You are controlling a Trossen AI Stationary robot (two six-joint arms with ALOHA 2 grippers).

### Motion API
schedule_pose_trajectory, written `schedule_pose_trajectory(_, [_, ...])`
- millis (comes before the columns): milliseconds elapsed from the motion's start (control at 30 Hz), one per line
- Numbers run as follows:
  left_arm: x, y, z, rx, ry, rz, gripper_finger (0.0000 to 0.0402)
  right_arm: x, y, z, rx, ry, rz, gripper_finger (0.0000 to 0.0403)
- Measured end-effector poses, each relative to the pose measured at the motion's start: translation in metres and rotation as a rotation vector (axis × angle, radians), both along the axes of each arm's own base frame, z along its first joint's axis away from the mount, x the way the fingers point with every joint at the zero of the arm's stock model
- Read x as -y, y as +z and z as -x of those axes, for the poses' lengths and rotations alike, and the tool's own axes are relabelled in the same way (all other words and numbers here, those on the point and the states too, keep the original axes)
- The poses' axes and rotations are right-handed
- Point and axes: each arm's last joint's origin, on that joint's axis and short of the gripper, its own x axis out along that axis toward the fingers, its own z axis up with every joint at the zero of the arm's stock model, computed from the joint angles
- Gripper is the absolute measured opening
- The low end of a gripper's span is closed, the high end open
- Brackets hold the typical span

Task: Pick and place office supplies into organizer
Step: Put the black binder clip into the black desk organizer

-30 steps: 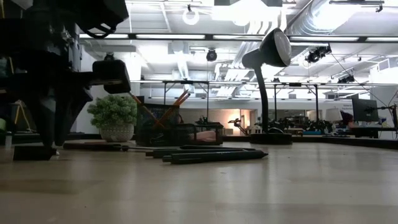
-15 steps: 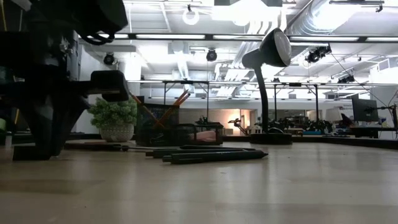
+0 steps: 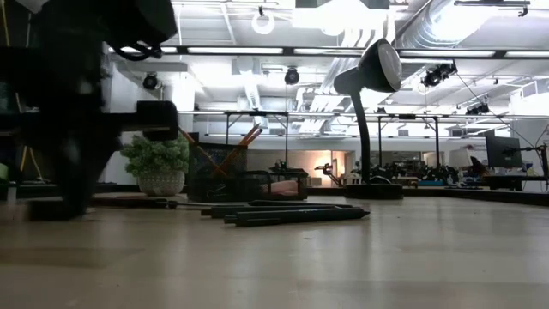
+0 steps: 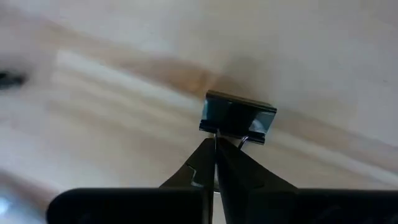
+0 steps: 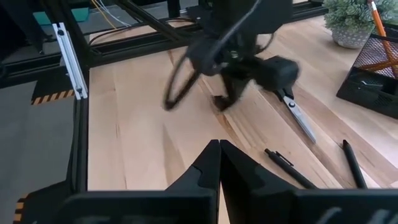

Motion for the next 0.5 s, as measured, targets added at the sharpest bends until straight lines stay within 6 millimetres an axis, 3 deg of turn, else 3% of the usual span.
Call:
schedule_pose_trajectory(300, [-0.009, 0.045, -0.033, 0.133, 0.008, -0.217, 0.0, -0.001, 0.0, 0.001, 0.0, 0.003, -0.001, 0.0002])
schedule_pose_trajectory(500, [-0.065, 0.07, -0.043, 0.115, 0.494, -0.216, 0.0, -0.004, 0.001, 0.003, 0.007, 0.009, -0.004, 0.0001])
